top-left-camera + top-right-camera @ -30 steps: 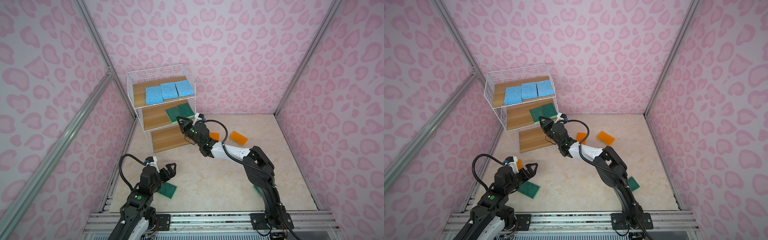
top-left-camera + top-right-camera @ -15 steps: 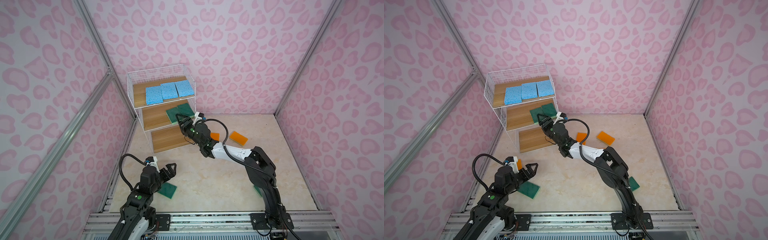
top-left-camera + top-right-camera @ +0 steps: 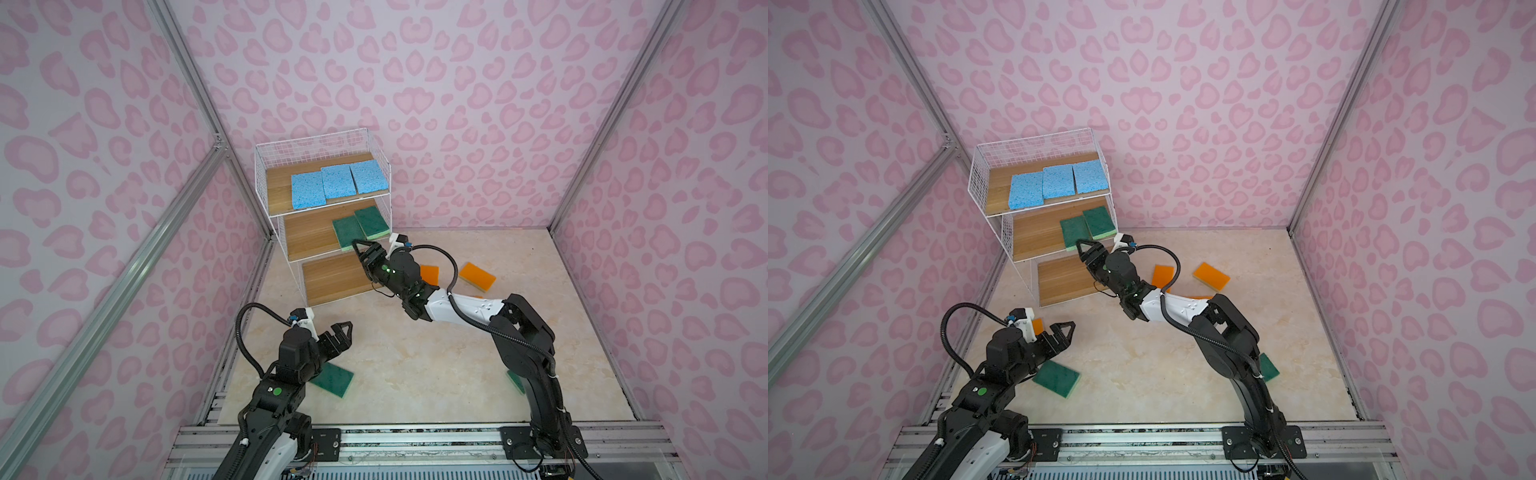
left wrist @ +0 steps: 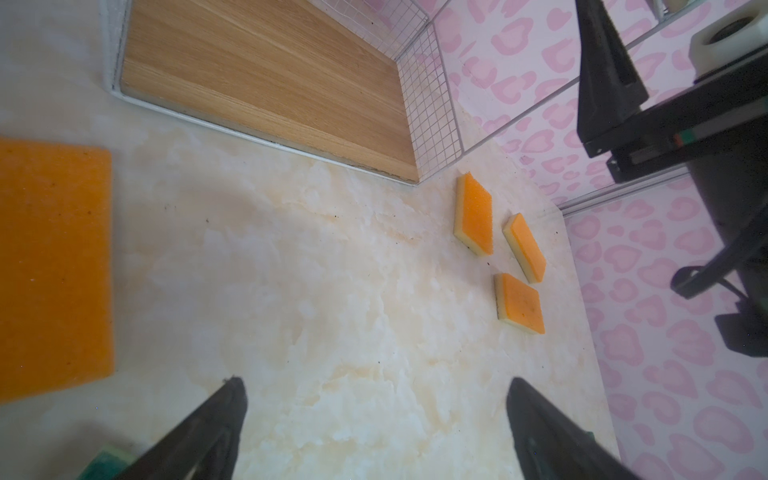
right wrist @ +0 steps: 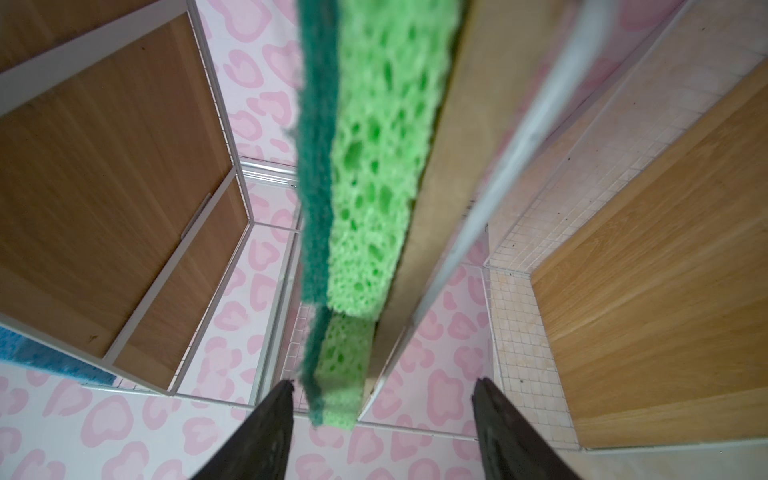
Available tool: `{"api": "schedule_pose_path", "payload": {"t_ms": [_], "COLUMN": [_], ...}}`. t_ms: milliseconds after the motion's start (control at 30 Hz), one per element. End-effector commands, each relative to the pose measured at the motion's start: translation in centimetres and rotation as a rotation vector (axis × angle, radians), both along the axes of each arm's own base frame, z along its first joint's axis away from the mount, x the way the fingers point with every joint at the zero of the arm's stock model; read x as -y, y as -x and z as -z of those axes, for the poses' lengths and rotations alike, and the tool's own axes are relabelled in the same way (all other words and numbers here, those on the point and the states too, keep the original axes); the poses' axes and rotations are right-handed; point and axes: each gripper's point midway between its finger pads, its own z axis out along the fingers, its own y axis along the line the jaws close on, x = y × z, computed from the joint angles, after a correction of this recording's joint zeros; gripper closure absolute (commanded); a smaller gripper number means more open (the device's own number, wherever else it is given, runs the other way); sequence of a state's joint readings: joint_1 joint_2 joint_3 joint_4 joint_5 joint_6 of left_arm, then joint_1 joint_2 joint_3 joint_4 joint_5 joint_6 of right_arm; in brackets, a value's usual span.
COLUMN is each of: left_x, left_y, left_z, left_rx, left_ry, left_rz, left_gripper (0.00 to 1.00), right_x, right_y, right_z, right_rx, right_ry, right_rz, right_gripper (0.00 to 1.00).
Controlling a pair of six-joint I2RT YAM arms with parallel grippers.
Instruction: Place and organize the cleaning sponges onto the shelf
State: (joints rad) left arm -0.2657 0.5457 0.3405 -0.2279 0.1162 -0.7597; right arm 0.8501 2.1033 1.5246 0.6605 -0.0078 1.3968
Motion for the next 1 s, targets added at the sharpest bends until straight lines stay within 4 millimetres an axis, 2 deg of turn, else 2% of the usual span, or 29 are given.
{"api": "schedule_pose_path", "payload": {"t_ms": [0,67,133,233,433,533,633,767,933,967], "left_x": [0.0,0.2,0.6,1.7,3.7,5.6,7.9,10.5,14.1,14.6], "left_y": [-0.1,-0.1,-0.2,-0.4,-0.7,-0.5,-0.4,-0.7,-1.2,-1.2], "left_z": [-0.6,-0.5,-0.3,-0.3,-0.7,-0.5,0.0,0.5,-0.8,-0.9], "left_rx": [0.013,-0.003,-0.035,-0.055,-0.065,-0.075,-0.085,-0.095,-0.054,-0.052], "left_ry": [-0.015,-0.032,-0.056,-0.064,-0.094,-0.130,-0.153,-0.144,-0.152,-0.158], "left_rz": [0.011,0.035,0.072,0.143,0.211,0.248,0.290,0.336,0.410,0.420], "left_gripper": [0.02,0.03,0.03,0.01,0.04,0.04,0.04,0.02,0.01,0.02], "right_x": [0.0,0.3,1.0,2.6,7.5,10.7,15.1,22.7,32.6,34.0], "right_y": [0.7,1.1,1.9,3.2,6.2,7.7,9.0,10.8,14.2,14.9], "right_z": [-0.8,-1.3,-0.4,-0.2,1.1,2.1,3.2,5.9,9.3,9.8], "right_rx": [0.037,0.064,0.076,0.103,0.119,0.108,0.068,-0.076,-0.270,-0.284], "right_ry": [0.011,0.051,0.120,0.212,0.420,0.570,0.703,0.870,0.966,0.972], "right_rz": [-0.029,-0.045,-0.057,-0.069,-0.098,-0.108,-0.091,-0.030,0.121,0.150], "right_gripper": [0.31,0.31,0.31,0.31,0.32,0.32,0.32,0.32,0.31,0.31]}}
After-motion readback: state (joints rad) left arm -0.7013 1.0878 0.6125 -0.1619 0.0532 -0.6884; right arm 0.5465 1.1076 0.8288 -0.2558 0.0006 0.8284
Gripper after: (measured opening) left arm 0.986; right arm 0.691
